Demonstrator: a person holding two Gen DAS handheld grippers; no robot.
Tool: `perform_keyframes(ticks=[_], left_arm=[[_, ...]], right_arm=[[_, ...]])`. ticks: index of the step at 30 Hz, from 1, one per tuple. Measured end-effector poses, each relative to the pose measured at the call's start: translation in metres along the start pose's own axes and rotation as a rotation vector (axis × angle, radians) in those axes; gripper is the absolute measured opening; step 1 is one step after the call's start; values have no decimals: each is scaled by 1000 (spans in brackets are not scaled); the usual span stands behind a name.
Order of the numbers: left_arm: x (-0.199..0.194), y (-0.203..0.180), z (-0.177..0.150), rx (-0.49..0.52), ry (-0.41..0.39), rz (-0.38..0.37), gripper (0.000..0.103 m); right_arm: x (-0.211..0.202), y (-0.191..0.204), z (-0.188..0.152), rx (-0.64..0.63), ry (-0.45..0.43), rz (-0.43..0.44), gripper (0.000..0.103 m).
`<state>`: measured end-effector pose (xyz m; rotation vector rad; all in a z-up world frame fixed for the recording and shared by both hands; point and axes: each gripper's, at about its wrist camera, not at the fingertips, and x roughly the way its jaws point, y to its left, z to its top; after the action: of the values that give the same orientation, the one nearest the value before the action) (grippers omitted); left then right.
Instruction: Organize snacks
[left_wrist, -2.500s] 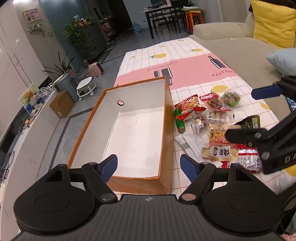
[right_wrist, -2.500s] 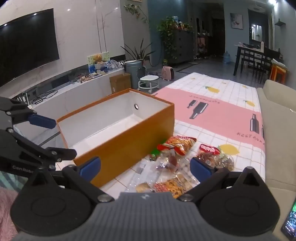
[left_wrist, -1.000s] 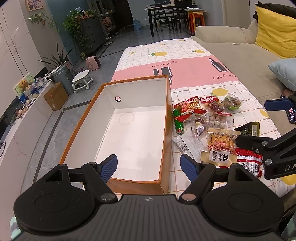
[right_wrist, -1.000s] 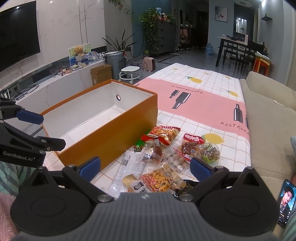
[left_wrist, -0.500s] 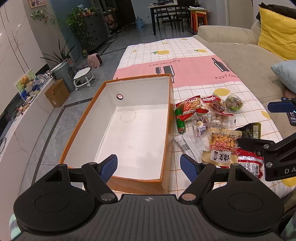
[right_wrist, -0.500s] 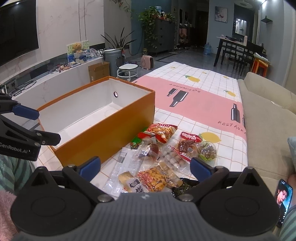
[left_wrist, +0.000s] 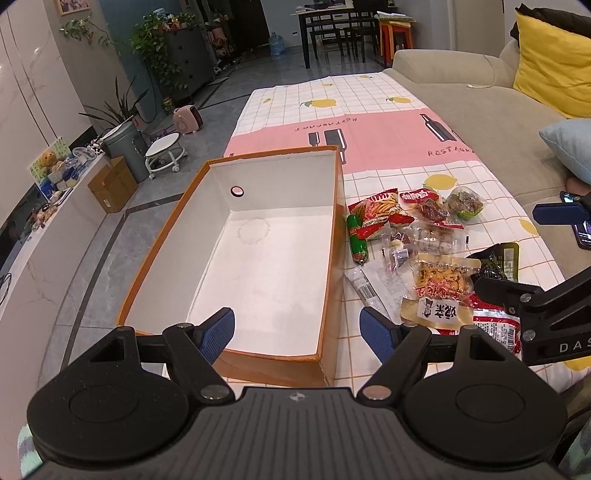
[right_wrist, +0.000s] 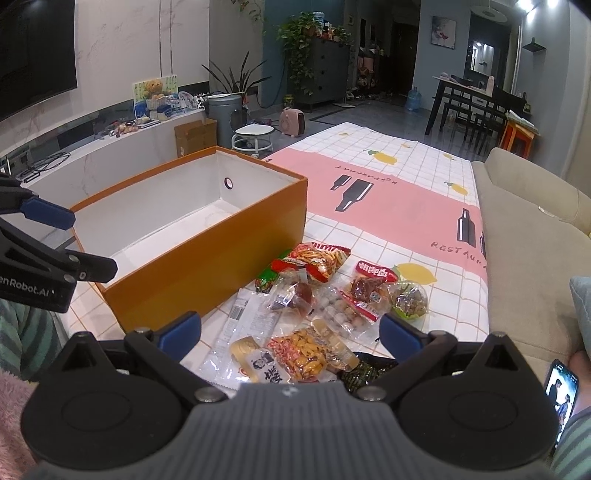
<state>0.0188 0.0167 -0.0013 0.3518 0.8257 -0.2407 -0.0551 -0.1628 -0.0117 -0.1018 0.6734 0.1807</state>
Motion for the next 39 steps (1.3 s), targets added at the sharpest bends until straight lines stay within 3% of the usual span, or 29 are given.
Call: perform_keyframes(ticks=[12, 19, 23, 28, 30, 36, 39], left_arm=[[0, -2, 1, -6, -1, -15, 90], [-3, -11, 10, 48, -35, -49, 88], [0, -19, 22, 64, -46, -124, 82], [18, -40, 29, 85, 3, -296, 65], [30, -54, 29, 113, 22, -345, 65], [66, -84, 33, 148, 83, -419, 71], [87, -93, 36, 158, 97, -440, 77]], right_arm=[[2, 9, -2, -56, 8, -18, 99], [3, 3, -4, -41, 7, -23, 99], [8, -6, -7, -33, 22, -50, 99], [18, -31, -14, 61, 75, -53, 96], [23, -41, -20, 98, 110, -37, 81], [47, -69, -39, 242, 249, -51, 72], [55, -83, -43, 317, 260, -41, 72]])
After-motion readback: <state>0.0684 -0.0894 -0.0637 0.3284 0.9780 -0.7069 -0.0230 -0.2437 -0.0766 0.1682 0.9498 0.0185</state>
